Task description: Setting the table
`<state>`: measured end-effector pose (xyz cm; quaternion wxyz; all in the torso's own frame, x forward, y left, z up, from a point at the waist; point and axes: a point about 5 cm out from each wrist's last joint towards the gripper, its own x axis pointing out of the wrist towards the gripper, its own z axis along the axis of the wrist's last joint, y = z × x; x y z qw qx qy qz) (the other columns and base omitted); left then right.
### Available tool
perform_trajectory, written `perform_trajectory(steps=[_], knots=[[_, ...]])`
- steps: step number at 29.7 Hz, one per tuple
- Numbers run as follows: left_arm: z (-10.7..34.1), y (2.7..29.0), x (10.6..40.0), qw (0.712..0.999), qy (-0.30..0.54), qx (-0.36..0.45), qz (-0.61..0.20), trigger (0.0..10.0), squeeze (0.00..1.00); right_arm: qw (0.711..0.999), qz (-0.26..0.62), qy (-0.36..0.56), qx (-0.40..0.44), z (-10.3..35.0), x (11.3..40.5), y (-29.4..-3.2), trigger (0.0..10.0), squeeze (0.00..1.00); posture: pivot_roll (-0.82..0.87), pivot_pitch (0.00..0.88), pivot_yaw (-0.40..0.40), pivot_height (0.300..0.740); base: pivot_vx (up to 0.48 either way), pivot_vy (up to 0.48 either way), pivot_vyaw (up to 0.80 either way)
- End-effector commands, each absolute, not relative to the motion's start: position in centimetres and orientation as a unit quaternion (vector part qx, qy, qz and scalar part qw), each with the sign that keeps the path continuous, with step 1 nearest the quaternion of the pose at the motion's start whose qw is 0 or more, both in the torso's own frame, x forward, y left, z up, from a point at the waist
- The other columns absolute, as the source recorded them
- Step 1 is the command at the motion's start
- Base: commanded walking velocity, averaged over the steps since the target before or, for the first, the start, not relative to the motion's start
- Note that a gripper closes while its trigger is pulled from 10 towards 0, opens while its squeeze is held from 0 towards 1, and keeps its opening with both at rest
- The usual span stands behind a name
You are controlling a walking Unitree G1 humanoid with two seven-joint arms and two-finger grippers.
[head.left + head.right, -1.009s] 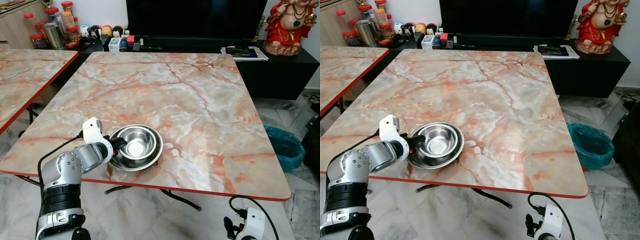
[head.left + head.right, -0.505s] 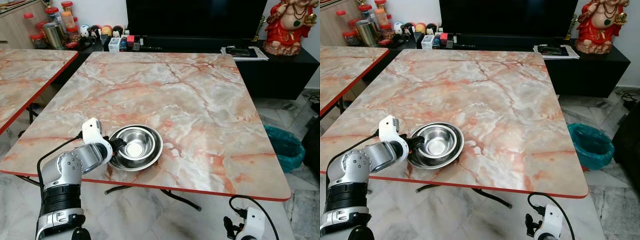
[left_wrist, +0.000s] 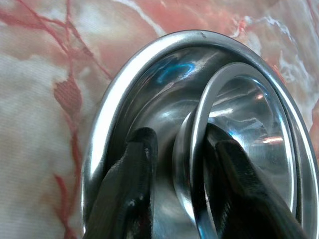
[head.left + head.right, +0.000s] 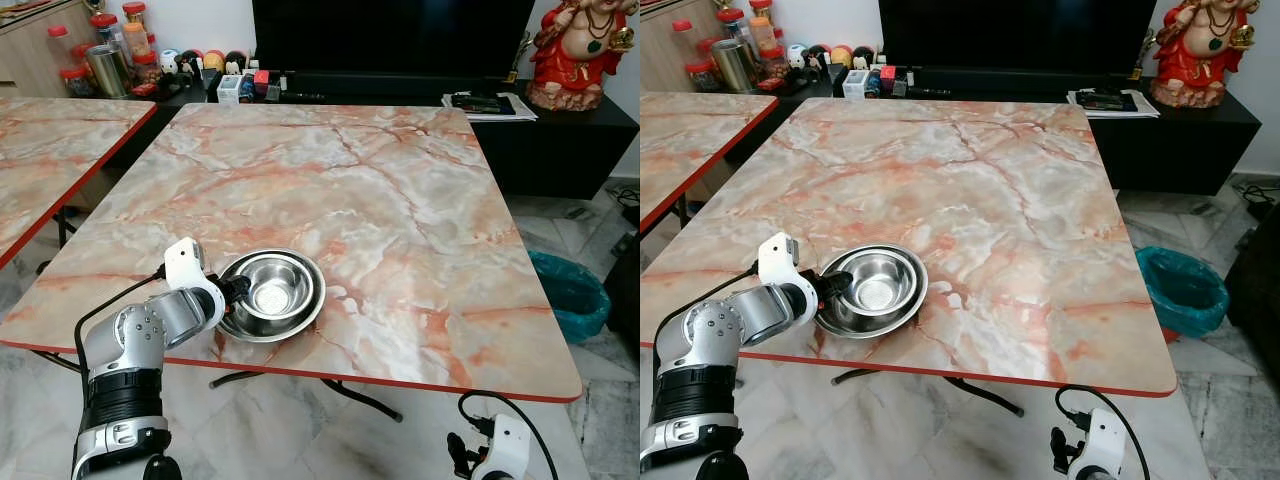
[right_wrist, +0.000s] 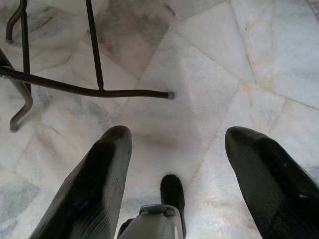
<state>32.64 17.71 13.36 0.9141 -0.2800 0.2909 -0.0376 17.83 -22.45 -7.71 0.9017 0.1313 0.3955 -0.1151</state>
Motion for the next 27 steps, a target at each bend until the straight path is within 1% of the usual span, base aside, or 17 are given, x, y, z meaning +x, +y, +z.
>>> perform_trajectory(steps=[1, 7, 9, 15, 17, 18, 19, 20, 21, 23, 24, 25, 27], knots=[[14.1, 18.1, 32.9, 0.919, 0.281, -0.276, -0.029, 10.0, 0.0, 0.907, -0.112, 0.386, 0.125, -7.4, 18.2, -22.7, 10.0, 0.0, 0.04, 0.017, 0.0, 0.736, 0.0, 0.0, 0.0], [15.0, 18.4, 33.2, 0.924, 0.27, -0.27, -0.027, 10.0, 0.0, 0.907, -0.111, 0.387, 0.124, -7.4, 18.2, -22.7, 10.0, 0.0, 0.05, 0.017, -0.003, 0.736, 0.0, 0.0, 0.0], [16.0, 18.8, 33.4, 0.93, 0.256, -0.264, -0.027, 10.0, 0.0, 0.907, -0.111, 0.386, 0.124, -7.4, 18.2, -22.7, 10.0, 0.0, 0.05, 0.017, -0.003, 0.736, 0.0, 0.0, 0.0], [17.2, 18.5, 33.8, 0.935, 0.238, -0.26, -0.037, 10.0, 0.0, 0.907, -0.11, 0.386, 0.125, -7.4, 18.3, -22.7, 10.0, 0.0, 0.05, 0.015, -0.003, 0.736, 0.0, 0.0, 0.0], [17.6, 18.4, 33.9, 0.938, 0.226, -0.258, -0.043, 10.0, 0.0, 0.907, -0.111, 0.385, 0.125, -7.4, 18.3, -22.7, 10.0, 0.0, 0.05, 0.015, -0.003, 0.736, 0.0, 0.0, 0.0], [18.2, 18.4, 34.1, 0.945, 0.203, -0.251, -0.047, 10.0, 0.0, 0.908, -0.111, 0.384, 0.126, -7.4, 18.3, -22.7, 10.0, 0.0, 0.05, 0.015, -0.003, 0.736, 0.0, 0.0, 0.0], [18.8, 18.5, 34.2, 0.956, 0.171, -0.232, -0.051, 10.0, 0.0, 0.908, -0.113, 0.382, 0.128, -7.4, 18.3, -22.7, 10.0, 0.0, 0.05, 0.015, -0.003, 0.736, 0.0, 0.0, 0.0], [20.1, 18.9, 34.4, 0.981, 0.099, -0.16, -0.054, 10.0, 0.0, 0.909, -0.116, 0.378, 0.131, -7.4, 18.3, -22.6, 10.0, 0.0, 0.05, 0.014, -0.002, 0.736, 0.0, 0.0, 0.0], [20.5, 19.0, 34.4, 0.985, 0.078, -0.143, -0.053, 10.0, 0.0, 0.909, -0.117, 0.377, 0.132, -7.3, 18.3, -22.6, 10.0, 0.0, 0.05, 0.014, -0.002, 0.736, 0.0, 0.0, 0.0], [21.1, 19.2, 34.4, 0.987, 0.036, -0.151, -0.045, 10.0, 0.0, 0.91, -0.118, 0.374, 0.133, -7.3, 18.3, -22.6, 10.0, 0.0, 0.05, 0.014, -0.002, 0.736, 0.0, 0.0, 0.0], [21.5, 19.6, 34.3, 0.995, 0.004, -0.093, -0.033, 10.0, 0.0, 0.911, -0.119, 0.371, 0.134, -7.3, 18.4, -22.6, 10.0, 0.0, 0.05, 0.013, -0.003, 0.736, 0.0, 0.0, 0.0], [21.4, 19.7, 34.2, 0.998, -0.005, -0.062, -0.028, 10.0, 0.0, 0.912, -0.12, 0.369, 0.135, -7.3, 18.4, -22.6, 10.0, 0.0, 0.05, 0.013, -0.003, 0.736, 0.0, 0.0, 0.0], [21.0, 19.9, 34.1, 0.999, -0.016, -0.037, -0.021, 10.0, 0.0, 0.912, -0.123, 0.367, 0.136, -7.2, 18.4, -22.6, 10.0, 0.0, 0.05, 0.013, -0.003, 0.736, 0.0, 0.0, 0.0]])
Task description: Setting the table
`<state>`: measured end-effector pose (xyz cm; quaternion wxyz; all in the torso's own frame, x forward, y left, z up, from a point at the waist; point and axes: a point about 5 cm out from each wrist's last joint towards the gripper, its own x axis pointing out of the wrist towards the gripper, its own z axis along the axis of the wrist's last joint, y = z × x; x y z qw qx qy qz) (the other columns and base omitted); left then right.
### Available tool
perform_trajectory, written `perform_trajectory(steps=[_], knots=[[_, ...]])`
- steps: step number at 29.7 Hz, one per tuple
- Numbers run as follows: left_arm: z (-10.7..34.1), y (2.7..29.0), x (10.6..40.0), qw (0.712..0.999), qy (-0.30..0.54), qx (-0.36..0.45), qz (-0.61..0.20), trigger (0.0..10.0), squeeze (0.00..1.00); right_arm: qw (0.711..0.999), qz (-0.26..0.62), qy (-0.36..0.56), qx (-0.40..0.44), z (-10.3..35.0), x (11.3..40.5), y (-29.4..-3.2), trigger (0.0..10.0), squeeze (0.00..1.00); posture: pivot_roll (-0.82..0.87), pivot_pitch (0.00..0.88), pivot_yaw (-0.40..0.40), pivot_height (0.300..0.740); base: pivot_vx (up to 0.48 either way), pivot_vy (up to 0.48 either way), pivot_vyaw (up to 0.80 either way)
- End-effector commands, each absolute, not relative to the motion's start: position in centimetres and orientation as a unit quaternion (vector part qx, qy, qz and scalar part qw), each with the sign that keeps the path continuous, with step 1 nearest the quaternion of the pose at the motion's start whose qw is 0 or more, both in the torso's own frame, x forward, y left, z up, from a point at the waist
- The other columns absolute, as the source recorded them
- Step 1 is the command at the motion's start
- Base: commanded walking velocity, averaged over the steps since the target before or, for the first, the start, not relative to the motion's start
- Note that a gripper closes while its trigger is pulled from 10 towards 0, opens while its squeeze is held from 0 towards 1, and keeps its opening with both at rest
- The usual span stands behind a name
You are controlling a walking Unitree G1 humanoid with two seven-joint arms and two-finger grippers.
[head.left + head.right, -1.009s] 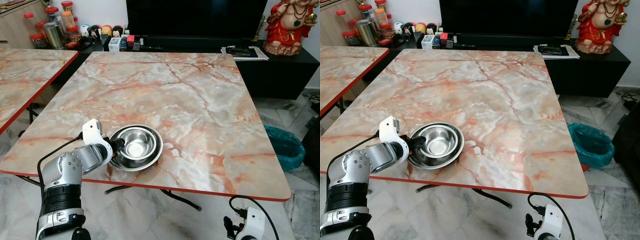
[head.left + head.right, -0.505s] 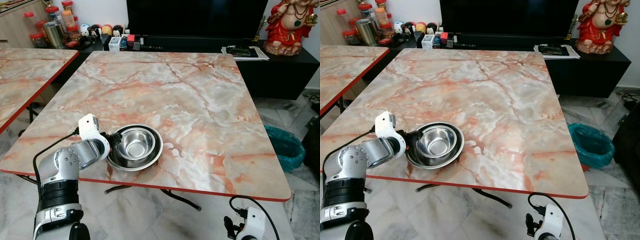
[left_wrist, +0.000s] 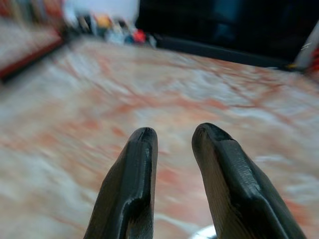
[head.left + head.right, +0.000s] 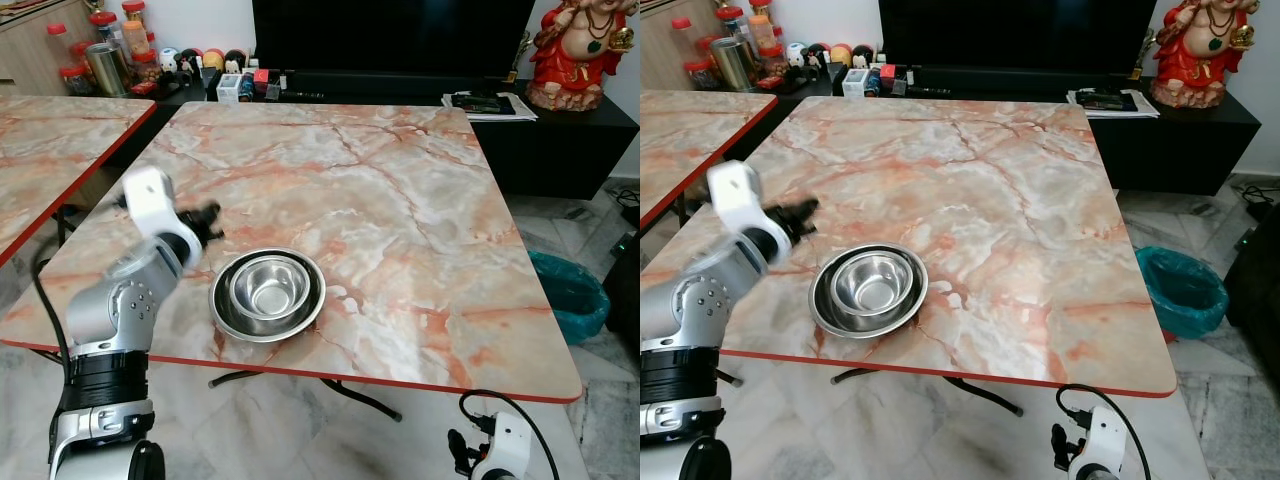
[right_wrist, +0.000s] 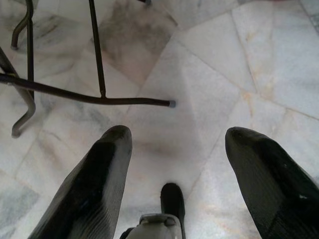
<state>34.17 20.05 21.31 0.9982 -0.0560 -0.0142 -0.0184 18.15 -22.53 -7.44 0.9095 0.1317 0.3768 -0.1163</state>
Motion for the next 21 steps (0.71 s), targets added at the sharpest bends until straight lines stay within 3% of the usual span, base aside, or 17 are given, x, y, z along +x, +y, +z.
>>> perform_trajectory(steps=[1, 9, 21], knots=[[20.6, 20.0, 33.8, 0.999, -0.033, -0.007, -0.016, 10.0, 0.0, 0.914, -0.125, 0.36, 0.139, -7.2, 18.5, -22.6, 10.0, 0.0, 0.05, 0.01, -0.001, 0.736, 0.0, 0.0, 0.0], [15.7, 21.1, 31.9, 0.995, -0.065, 0.074, 0.022, 10.0, 0.0, 0.92, -0.134, 0.337, 0.149, -6.9, 18.8, -22.6, 10.0, 0.0, 0.03, 0.005, 0.004, 0.736, 0.0, 0.0, 0.0], [14.3, 20.5, 31.7, 0.99, -0.093, 0.097, 0.033, 10.0, 0.0, 0.922, -0.134, 0.333, 0.149, -6.8, 18.8, -22.6, 10.0, 0.0, 0.03, 0.0, -0.002, 0.736, 0.0, 0.0, 0.0]])
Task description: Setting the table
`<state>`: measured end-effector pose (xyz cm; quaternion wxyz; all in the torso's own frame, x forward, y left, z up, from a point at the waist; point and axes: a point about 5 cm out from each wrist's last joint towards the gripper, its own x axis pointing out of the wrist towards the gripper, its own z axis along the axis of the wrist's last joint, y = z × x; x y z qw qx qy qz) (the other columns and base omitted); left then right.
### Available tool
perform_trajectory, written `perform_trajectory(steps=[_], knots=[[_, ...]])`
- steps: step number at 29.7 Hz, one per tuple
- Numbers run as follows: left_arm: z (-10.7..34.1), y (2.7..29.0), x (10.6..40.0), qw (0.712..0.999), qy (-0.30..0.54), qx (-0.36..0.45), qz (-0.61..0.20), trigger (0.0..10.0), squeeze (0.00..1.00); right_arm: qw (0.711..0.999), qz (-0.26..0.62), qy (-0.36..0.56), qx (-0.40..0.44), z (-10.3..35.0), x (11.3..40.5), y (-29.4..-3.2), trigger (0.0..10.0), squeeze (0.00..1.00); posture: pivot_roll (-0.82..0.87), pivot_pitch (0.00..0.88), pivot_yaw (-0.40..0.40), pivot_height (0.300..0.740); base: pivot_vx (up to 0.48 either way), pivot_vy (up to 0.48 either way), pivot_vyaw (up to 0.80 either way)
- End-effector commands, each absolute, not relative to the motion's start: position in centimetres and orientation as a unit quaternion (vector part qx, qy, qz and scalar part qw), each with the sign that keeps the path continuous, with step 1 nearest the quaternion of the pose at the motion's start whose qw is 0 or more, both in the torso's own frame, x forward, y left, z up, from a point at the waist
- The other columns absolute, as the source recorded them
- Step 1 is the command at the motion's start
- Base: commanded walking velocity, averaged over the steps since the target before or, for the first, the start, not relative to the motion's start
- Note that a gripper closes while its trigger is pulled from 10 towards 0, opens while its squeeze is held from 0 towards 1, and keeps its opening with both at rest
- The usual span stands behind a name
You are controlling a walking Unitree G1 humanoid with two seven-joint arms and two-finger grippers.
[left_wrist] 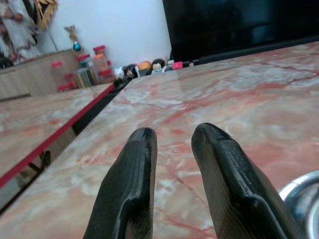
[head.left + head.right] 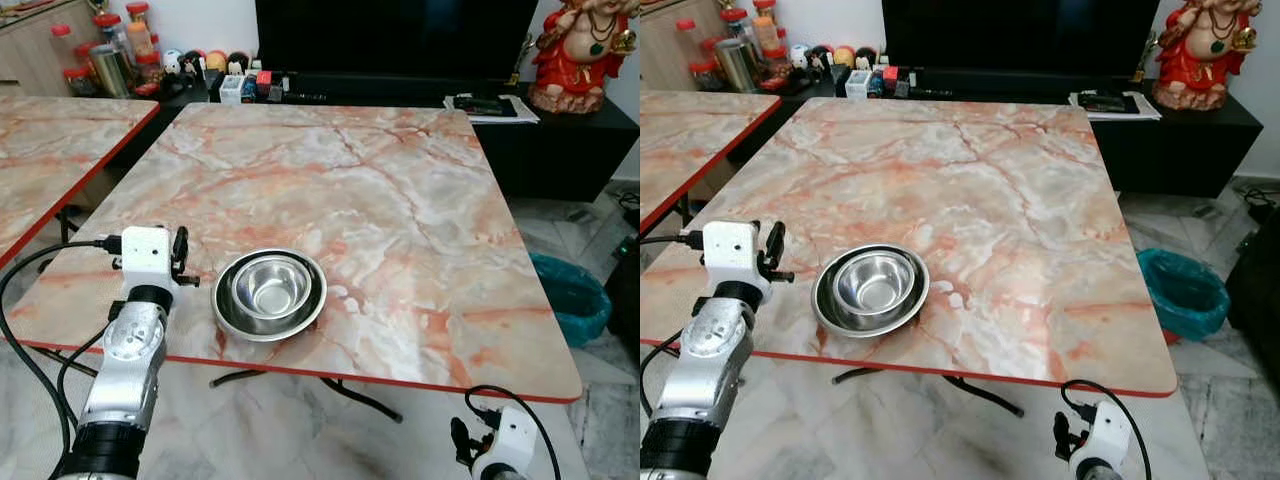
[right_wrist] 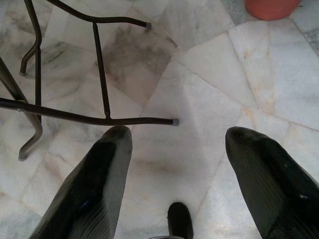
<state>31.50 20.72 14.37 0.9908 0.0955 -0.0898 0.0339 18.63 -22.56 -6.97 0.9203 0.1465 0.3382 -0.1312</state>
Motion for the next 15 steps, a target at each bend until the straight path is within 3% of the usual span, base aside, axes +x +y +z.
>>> perform_trajectory(steps=[1, 12, 15], knots=[[14.23, 20.34, 31.69, 0.991, -0.094, 0.089, 0.034, 10.0, 0.0, 0.922, -0.135, 0.332, 0.149, -6.85, 18.77, -22.67, 10.0, 0.0, 0.03, 0.0, -0.003, 0.736, 0.0, 0.0, 0.0], [14.46, 20.35, 31.93, 0.99, -0.108, 0.084, 0.04, 10.0, 0.0, 0.922, -0.138, 0.333, 0.142, -6.91, 18.56, -22.78, 10.0, 0.0, 0.03, 0.0, -0.003, 0.736, 0.0, 0.078, 0.0], [14.51, 20.28, 31.93, 0.99, -0.109, 0.083, 0.039, 10.0, 0.0, 0.922, -0.139, 0.334, 0.141, -6.94, 18.5, -22.81, 10.0, 0.0, 0.03, 0.0, -0.004, 0.736, 0.0, 0.48, 0.0]])
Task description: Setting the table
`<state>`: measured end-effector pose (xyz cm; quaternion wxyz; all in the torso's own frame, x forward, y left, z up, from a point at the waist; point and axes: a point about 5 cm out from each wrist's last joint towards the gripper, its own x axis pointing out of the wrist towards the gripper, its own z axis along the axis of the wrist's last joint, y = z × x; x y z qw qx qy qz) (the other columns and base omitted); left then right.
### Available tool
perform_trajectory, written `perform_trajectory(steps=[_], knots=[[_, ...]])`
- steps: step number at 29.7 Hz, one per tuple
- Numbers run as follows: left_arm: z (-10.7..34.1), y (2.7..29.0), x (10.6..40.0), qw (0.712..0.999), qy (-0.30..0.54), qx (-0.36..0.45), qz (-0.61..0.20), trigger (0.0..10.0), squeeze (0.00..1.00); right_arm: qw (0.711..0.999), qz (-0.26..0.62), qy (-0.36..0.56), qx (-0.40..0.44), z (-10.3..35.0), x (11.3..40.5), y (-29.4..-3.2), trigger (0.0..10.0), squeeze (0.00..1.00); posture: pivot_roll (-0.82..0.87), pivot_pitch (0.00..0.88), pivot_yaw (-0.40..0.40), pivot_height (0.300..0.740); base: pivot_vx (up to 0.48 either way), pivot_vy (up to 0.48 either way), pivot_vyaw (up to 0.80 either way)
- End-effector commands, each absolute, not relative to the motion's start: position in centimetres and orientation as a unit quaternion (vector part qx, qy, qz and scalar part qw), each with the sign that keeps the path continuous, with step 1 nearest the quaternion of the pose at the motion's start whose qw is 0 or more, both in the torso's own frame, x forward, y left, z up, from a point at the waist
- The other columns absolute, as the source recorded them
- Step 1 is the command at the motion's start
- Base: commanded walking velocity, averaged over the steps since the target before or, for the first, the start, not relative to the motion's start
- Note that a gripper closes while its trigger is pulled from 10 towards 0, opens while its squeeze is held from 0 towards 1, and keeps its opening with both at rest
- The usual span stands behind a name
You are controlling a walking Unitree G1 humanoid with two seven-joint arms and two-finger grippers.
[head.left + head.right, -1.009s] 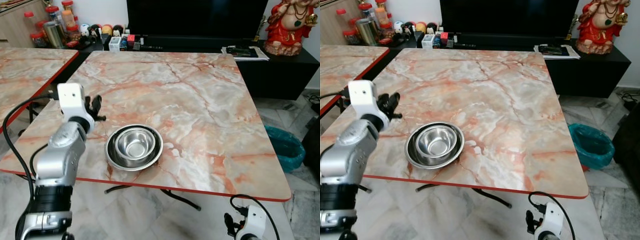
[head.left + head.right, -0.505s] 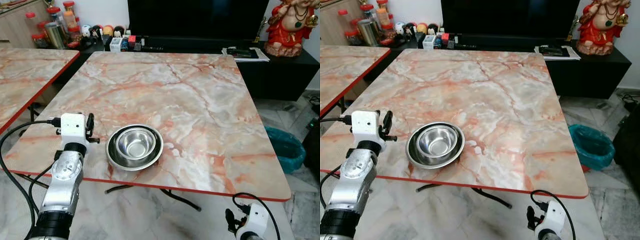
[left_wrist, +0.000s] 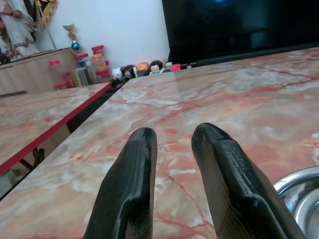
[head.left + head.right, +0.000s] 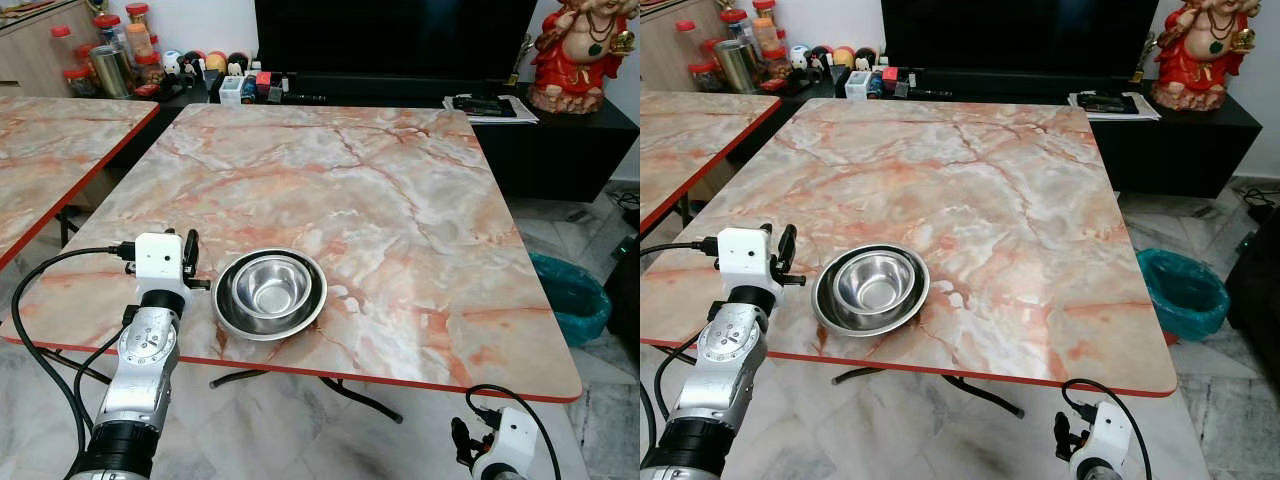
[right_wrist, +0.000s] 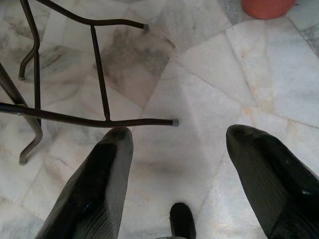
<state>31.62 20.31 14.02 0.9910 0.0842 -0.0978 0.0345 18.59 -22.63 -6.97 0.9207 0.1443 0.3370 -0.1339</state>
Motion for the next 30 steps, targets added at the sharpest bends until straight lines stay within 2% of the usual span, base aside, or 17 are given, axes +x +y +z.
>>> perform_trajectory(steps=[1, 7, 10, 30], knots=[[14.53, 20.27, 31.93, 0.99, -0.109, 0.082, 0.039, 10.0, 0.0, 0.922, -0.139, 0.335, 0.14, -6.95, 18.48, -22.81, 10.0, 0.0, 0.03, 0.0, -0.004, 0.736, 0.0, 0.48, 0.0], [14.6, 20.29, 32.0, 0.99, -0.112, 0.08, 0.039, 10.0, 0.0, 0.92, -0.143, 0.334, 0.146, -7.01, 18.36, -22.78, 10.0, 0.0, 0.03, 0.0, -0.004, 0.736, 0.0, 0.48, 0.0], [14.7, 20.5, 32.09, 0.99, -0.112, 0.071, 0.045, 10.0, 0.0, 0.919, -0.142, 0.338, 0.146, -7.11, 18.22, -22.75, 10.0, 0.0, 0.03, 0.0, -0.005, 0.736, 0.0, 0.48, -0.77], [15.42, 20.99, 32.42, 0.99, -0.119, 0.059, 0.054, 10.0, 0.0, 0.92, -0.138, 0.342, 0.136, -7.15, 18.12, -22.75, 10.0, 0.0, 0.04, 0.0, -0.008, 0.736, 0.0, 0.48, 0.0]])
